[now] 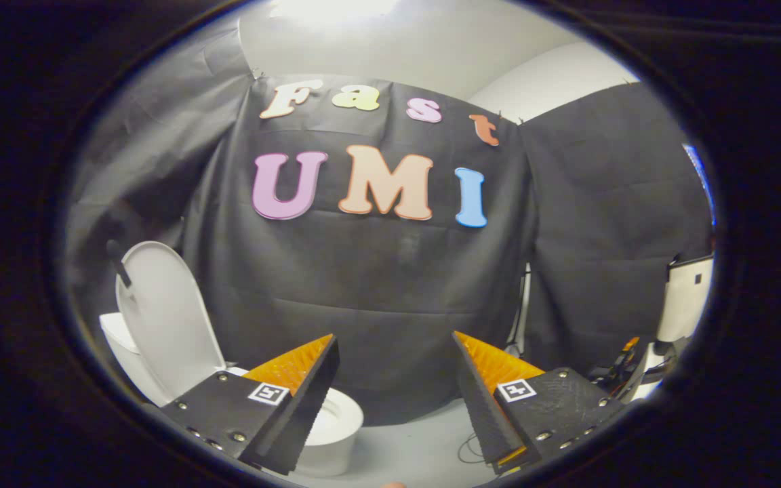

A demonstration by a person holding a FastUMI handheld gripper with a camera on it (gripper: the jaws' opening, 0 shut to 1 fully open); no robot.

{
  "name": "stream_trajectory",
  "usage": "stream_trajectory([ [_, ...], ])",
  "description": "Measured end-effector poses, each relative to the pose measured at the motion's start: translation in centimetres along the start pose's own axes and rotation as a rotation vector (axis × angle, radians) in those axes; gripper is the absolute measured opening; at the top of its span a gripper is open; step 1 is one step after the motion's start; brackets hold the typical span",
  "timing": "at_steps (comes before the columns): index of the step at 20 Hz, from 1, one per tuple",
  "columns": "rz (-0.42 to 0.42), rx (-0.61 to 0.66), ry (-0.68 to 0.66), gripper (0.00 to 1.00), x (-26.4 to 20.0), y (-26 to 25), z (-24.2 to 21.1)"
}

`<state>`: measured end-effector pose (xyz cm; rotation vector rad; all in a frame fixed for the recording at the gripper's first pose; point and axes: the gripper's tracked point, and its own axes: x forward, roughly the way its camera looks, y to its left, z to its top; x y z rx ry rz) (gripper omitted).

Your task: Open the toilet lid.

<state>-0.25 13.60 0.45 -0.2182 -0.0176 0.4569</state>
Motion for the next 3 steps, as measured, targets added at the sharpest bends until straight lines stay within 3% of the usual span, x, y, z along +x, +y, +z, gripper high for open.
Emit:
stream_trajectory([
  [3,0.065,0.059,0.096,0.93,0.6,0.0,-2.7],
])
